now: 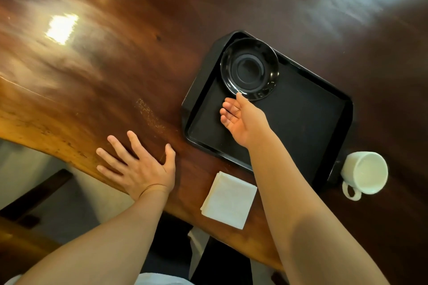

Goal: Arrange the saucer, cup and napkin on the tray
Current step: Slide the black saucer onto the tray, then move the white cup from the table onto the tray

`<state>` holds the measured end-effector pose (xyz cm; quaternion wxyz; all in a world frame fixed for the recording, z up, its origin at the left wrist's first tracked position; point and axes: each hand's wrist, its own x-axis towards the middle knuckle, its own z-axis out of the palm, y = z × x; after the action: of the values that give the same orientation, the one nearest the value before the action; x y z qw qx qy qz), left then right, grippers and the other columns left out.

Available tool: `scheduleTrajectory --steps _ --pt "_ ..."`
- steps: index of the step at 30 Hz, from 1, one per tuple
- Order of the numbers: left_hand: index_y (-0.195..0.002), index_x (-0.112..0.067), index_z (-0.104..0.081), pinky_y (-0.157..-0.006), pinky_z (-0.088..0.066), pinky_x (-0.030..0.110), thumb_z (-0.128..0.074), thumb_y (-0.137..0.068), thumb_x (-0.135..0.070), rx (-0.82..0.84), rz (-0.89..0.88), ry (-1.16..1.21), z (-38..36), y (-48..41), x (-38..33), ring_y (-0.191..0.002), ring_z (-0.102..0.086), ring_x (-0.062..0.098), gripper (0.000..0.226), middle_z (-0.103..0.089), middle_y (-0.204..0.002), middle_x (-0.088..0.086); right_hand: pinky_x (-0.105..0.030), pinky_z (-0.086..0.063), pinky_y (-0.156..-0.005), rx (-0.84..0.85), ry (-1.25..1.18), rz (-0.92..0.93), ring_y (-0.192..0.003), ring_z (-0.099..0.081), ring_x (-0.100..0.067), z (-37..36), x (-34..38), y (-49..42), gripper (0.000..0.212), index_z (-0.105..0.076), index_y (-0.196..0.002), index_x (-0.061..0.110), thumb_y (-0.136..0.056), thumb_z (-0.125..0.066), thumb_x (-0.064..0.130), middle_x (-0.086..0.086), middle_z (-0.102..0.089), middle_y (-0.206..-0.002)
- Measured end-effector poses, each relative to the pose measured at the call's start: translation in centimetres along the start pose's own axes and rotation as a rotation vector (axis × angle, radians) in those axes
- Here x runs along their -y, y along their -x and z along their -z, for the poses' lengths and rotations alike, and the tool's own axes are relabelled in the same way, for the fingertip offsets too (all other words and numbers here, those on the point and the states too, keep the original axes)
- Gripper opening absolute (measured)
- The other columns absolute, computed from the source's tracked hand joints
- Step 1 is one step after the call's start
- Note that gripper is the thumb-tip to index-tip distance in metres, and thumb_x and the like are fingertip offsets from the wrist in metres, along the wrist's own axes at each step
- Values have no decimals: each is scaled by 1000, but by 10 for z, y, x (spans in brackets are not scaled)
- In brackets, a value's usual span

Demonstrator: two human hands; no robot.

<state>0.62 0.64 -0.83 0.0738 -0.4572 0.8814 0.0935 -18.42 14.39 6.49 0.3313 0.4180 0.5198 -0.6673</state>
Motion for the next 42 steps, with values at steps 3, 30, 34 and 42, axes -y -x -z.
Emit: scheduleTrajectory --steps 3,30,34,42 --pt "-160 -18 -23 -122 -3 67 -36 -86 -73 -3 1 8 0 0 0 -156 -2 48 93 -9 -170 19 -25 -48 -57 2 14 -17 -70 -60 -16 8 -11 8 28 -67 -102 5 -103 -53 29 -5 -67 -86" --pt "-164 -14 -7 -123 2 65 -43 -92 -71 193 -131 -157 4 55 -29 -156 5 46 99 1 -171 20 -19 -41 -47 -368 79 19 -60 -53 -13 176 -67 103 23 -68 -104 11 -102 -53 28 -8 -66 -84" --pt "-164 -12 -2 -122 0 66 -45 -89 -75 220 -66 -164 6 57 -41 -155 6 48 107 4 -171 21 -20 -37 -43 -439 -6 27 -57 -50 -11 210 -69 104 25 -68 -105 9 -102 -53 28 -6 -65 -81" --pt "-164 -14 -7 -123 0 65 -46 -90 -75 116 40 -99 -9 60 -56 -157 3 45 103 -1 -171 19 -30 -50 -64 -689 -115 88 -79 -61 -18 274 -51 99 27 -58 -115 13 -100 -53 35 -6 -67 -101"
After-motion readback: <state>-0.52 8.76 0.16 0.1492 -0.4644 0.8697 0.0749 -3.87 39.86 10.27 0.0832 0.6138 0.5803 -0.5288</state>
